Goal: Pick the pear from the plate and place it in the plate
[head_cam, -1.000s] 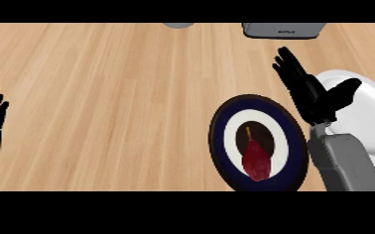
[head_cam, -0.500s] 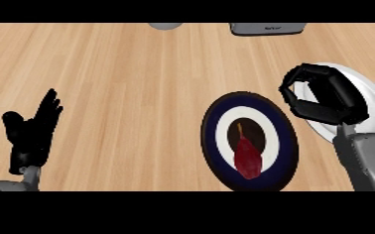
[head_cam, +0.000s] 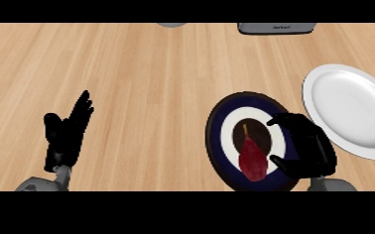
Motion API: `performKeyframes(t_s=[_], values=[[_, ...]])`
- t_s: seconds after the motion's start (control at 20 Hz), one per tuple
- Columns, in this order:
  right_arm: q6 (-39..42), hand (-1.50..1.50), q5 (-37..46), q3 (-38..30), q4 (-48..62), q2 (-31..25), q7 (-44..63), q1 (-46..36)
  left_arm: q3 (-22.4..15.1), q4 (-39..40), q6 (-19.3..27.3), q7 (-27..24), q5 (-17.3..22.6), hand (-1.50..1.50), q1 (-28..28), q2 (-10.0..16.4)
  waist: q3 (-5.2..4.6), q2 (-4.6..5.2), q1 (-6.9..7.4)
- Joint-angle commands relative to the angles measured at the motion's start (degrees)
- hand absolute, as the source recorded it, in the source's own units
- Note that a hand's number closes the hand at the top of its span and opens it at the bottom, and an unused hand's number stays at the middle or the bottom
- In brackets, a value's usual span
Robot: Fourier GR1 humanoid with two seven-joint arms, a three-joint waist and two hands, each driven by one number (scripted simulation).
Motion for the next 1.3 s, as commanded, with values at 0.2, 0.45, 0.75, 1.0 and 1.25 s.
performKeyframes(t_s=[0.2,0.45,0.75,1.0,1.25], values=[[-0.7,-1.5,19.6,3.7,4.3,-9.7,-14.6,-1.6,-2.0,-2.7,0.5,3.7,-1.9,0.0,-1.2,-0.9,-0.19,-0.38,1.42],[-4.7,-1.5,26.5,4.4,4.0,-15.5,-12.0,-4.7,-3.7,-1.9,2.5,1.5,-4.3,0.0,1.1,-4.0,-0.25,-0.38,1.47],[0.4,-1.5,31.9,9.1,1.8,-19.2,-4.4,-8.4,0.1,0.2,-1.4,2.3,-2.9,0.0,-1.5,-1.6,-0.3,-0.43,1.49],[5.0,-1.5,35.6,12.0,-0.2,-20.8,-2.4,-7.9,1.1,2.5,-0.9,2.5,-4.6,0.0,-3.4,-3.4,-0.29,-0.38,1.13],[3.9,-1.5,40.7,13.3,4.0,-15.1,0.5,-11.3,1.4,-1.6,-3.3,1.1,-5.8,0.0,2.2,-4.4,-0.27,-0.36,1.53]])
